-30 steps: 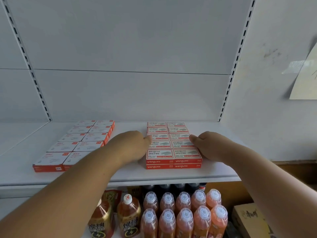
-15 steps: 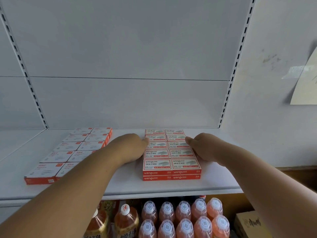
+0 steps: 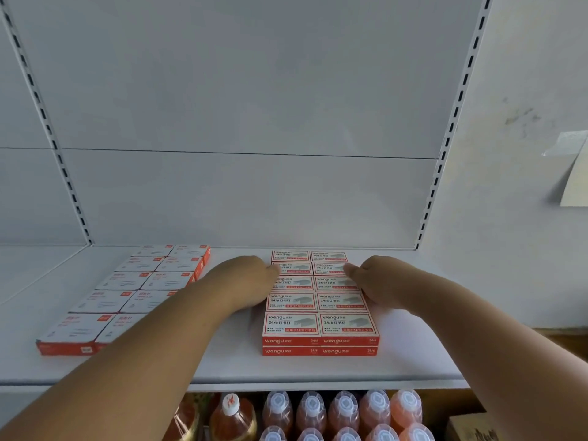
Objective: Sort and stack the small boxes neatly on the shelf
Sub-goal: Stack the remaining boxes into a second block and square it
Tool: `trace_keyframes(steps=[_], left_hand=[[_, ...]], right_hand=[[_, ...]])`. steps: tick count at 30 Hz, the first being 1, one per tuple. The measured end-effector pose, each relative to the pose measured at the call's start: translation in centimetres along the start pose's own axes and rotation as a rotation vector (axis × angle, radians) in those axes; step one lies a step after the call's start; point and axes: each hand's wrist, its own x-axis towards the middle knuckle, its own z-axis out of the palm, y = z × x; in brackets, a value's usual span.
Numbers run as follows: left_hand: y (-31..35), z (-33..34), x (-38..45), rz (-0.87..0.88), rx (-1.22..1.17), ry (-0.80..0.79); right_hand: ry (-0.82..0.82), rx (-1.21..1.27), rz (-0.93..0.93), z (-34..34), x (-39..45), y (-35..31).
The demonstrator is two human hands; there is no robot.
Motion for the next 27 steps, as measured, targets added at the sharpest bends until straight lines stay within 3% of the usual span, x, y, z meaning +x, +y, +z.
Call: trace_keyframes(steps=[3,17,23,27], left_hand=[[0.5,-0.1,0.8,-0.036,0.026,0.051],[0.2,0.4,2.9,-0.041,0.018,0.0],[0.6,-0.2,4.4,-0.071,0.09,0.065],[0.6,0.2,5.1,-0.032,0.091,0.041]], right_hand=[[0.034,0.004,0.005,-0.1,1.0,-0.3],[-0.048,-0.104,-0.063,0.3,3.5,-0.1],[0.069,-0.143,-0.08,-0.9,4.6,-0.3],[0.02,-0.199,-0.101,-0.3,5.0,-1.1]])
